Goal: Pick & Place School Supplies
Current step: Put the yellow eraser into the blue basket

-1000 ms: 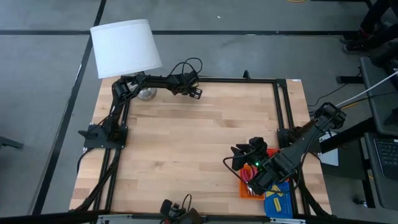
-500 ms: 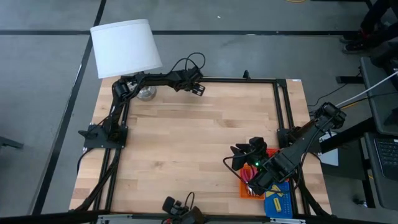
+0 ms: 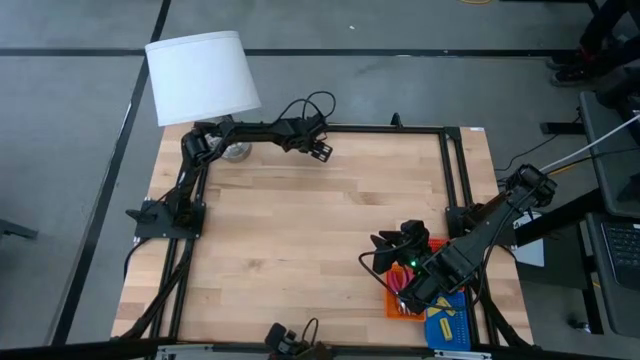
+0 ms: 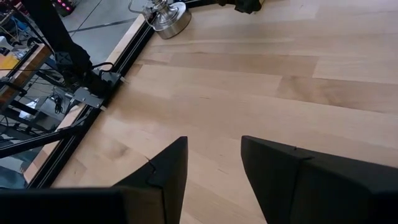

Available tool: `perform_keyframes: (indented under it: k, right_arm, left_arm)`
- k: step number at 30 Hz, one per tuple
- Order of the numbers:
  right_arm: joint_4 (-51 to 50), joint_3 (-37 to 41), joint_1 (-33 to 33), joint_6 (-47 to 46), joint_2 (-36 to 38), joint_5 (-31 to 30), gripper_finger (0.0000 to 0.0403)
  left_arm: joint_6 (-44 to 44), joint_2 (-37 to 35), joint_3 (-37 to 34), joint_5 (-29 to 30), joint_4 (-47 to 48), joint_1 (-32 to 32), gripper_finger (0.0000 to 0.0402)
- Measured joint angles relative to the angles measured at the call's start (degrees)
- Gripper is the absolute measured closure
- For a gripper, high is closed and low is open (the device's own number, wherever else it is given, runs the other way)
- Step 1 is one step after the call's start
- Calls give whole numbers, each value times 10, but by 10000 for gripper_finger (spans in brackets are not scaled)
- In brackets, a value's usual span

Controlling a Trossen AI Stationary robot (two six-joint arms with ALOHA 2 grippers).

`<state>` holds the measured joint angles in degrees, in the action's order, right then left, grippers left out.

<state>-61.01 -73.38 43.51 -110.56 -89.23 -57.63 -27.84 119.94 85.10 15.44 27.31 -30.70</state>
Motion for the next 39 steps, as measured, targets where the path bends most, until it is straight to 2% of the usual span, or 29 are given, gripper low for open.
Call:
perform_keyframes:
  k: [13,23,28,39]
  right_arm:
    - [0,0,0,0,0,0,250]
    - [6,0,0,0,0,0,250]
    - [6,0,2,0,0,0,250]
    - [11,0,10,0,0,0,250]
  left_arm:
    - [0,0,0,11,-12,-17,160]
    - [-16,-1,-1,-1,-23,-29,160]
    - [-20,8,0,-45,-18,-32,160]
    - [-29,28,-1,-35,-25,-28,198]
